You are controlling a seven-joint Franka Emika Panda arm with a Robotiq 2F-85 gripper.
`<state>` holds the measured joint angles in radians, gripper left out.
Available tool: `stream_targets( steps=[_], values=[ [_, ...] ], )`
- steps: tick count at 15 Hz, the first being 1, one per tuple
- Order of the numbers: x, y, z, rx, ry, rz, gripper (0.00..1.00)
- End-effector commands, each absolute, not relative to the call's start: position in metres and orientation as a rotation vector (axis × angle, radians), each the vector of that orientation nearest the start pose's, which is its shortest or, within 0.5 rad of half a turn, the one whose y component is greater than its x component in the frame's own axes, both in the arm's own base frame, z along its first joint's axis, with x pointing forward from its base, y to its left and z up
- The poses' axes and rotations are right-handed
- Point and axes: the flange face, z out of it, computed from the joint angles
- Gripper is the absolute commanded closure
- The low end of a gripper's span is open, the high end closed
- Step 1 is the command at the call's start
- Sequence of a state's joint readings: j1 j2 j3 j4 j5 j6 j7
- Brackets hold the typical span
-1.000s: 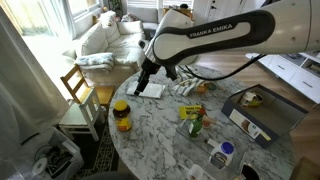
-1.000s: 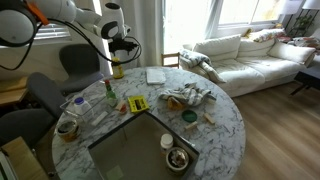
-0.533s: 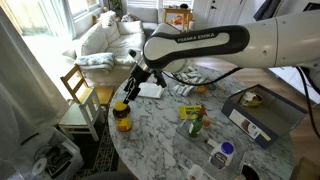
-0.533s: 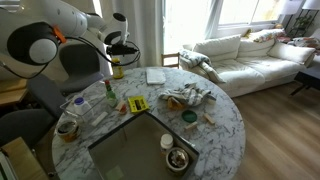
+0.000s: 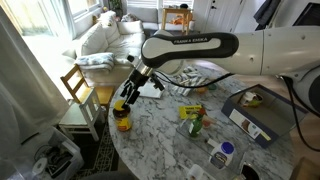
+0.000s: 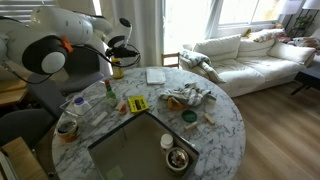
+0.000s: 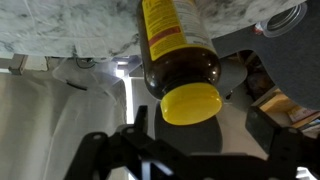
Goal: Remove the yellow card in the clear crisper drawer and place it on the table, pick up the yellow and brown bottle and place it in the crisper drawer near the hot sauce green bottle
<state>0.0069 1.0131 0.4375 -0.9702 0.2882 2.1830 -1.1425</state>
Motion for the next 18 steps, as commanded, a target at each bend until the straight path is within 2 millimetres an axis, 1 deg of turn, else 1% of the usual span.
stream_targets(
  steps=[1, 5, 6, 7, 8, 11, 12, 18],
  values=[
    [0.781, 0.225, 0.294, -2.069, -1.494, -0.616, 0.0],
    [0.782, 0.229, 0.284, -2.046, -1.506, -0.602, 0.01],
    [0.783, 0.229, 0.283, -2.046, -1.507, -0.606, 0.09],
    [0.783, 0.229, 0.281, -2.049, -1.508, -0.606, 0.26],
    [0.784, 0.229, 0.28, -2.054, -1.507, -0.607, 0.3],
    [0.786, 0.226, 0.284, -2.065, -1.503, -0.619, 0.57],
    [0.787, 0.224, 0.287, -2.067, -1.497, -0.626, 0.63],
    [0.789, 0.206, 0.324, -2.083, -1.483, -0.648, 0.63]
  ],
)
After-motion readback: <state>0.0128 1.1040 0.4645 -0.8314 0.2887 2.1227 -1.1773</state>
